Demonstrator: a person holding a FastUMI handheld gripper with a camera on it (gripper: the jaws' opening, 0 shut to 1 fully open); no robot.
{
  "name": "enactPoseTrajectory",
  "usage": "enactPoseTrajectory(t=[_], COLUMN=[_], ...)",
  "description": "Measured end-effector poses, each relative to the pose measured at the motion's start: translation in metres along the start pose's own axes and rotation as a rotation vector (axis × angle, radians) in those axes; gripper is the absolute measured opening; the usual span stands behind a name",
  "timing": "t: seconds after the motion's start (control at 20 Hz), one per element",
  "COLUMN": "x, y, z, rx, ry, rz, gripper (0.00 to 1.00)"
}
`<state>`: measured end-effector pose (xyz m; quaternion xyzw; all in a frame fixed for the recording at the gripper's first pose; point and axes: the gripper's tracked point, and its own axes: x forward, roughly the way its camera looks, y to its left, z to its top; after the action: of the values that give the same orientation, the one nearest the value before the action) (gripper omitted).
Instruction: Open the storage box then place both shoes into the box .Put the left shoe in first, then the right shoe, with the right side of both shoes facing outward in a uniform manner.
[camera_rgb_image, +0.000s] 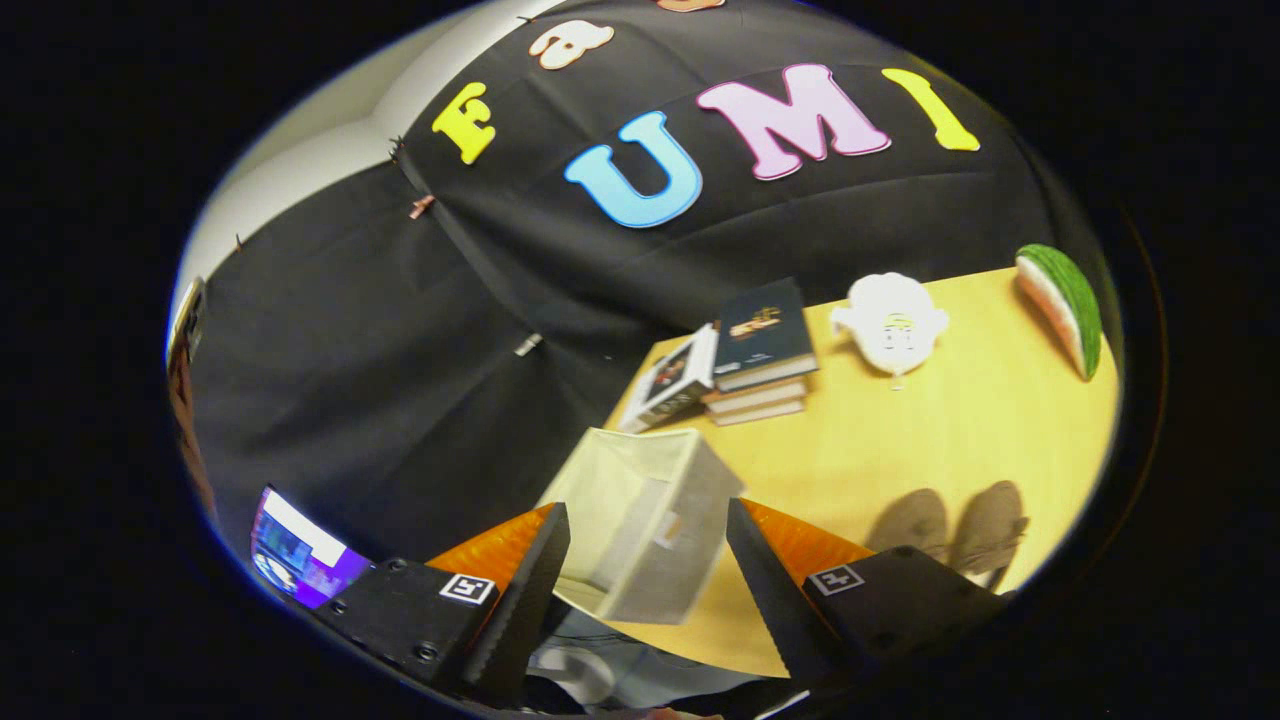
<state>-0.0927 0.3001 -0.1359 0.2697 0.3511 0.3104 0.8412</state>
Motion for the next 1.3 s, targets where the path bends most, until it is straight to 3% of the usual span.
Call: enactPoseTrajectory(t=[0.35, 0.5, 0.7, 0.8, 0.85, 1.0, 1.2, 1.3], x=[-0.020, -0.023, -0.015, -0.009, -0.004, 0.010, 0.028, 0.036], y=[-0.101, -0.135, -0.166, -0.178, -0.183, -0.194, -0.217, -0.230], z=[-0.060, -0.083, -0.114, -0.130, -0.137, -0.153, -0.147, -0.148], rx=[-0.033, -0.003, -0.073, -0.096, -0.100, -0.076, -0.070, -0.071], ry=[0.099, 0.141, 0.210, 0.262, 0.282, 0.316, 0.299, 0.311], rz=[-0.256, -0.316, -0.357, -0.380, -0.386, -0.403, -0.450, -0.479], gripper=[0.98, 0.98, 0.97, 0.91, 0.81, 0.73, 0.70, 0.62])
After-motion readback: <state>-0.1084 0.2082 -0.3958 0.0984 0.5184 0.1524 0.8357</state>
